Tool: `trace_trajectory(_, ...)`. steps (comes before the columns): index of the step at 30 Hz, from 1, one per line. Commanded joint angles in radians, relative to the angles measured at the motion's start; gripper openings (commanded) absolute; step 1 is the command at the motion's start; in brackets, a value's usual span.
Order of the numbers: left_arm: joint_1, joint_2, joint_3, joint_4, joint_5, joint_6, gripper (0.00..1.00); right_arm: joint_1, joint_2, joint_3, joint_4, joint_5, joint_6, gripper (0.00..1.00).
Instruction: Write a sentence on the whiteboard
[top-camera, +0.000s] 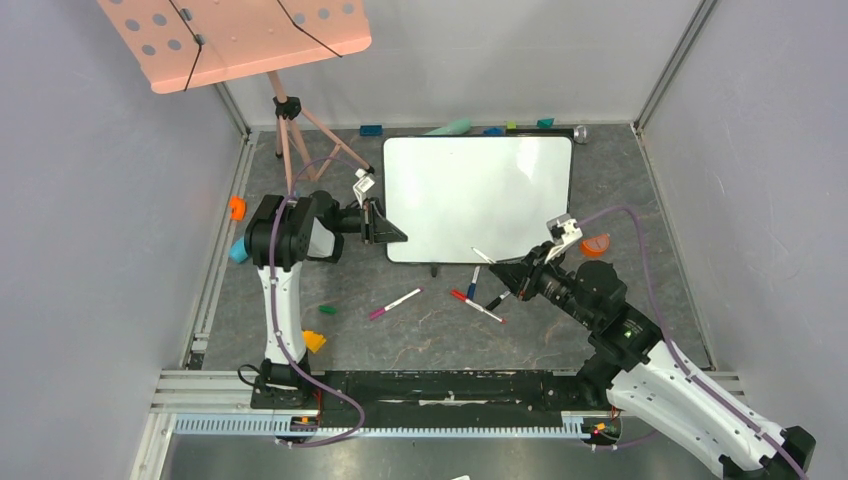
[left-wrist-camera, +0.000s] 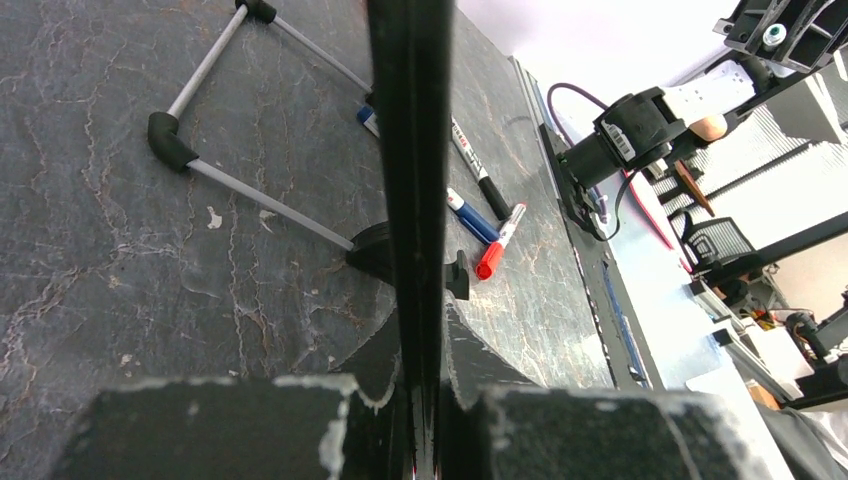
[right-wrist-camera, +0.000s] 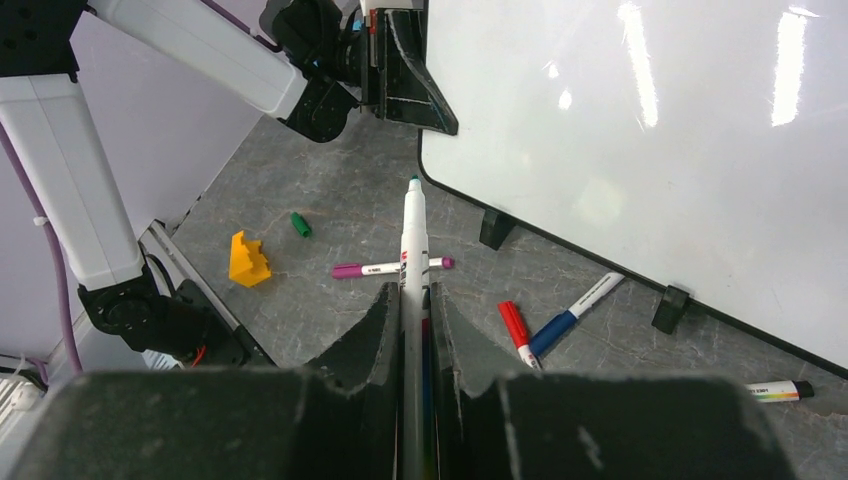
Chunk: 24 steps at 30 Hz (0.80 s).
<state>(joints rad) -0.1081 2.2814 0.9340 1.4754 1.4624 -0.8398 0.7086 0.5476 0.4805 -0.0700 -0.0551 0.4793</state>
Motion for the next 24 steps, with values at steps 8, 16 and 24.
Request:
trace_trajectory(8, 0.022, -0.044, -0.075, 0.082, -0.090, 0.146, 0.02, -0.002, 0.025, 0.061, 0.034, -0.018, -0.035, 0.00)
trace_trajectory(16, 0.031, -0.038, -0.065, 0.082, -0.152, 0.096, 0.02, -0.002, 0.021, 0.070, 0.017, -0.022, -0.048, 0.00)
trace_trajectory(24, 0.042, -0.020, -0.057, 0.082, -0.212, 0.054, 0.02, -0.002, 0.070, 0.143, 0.003, -0.016, -0.040, 0.00)
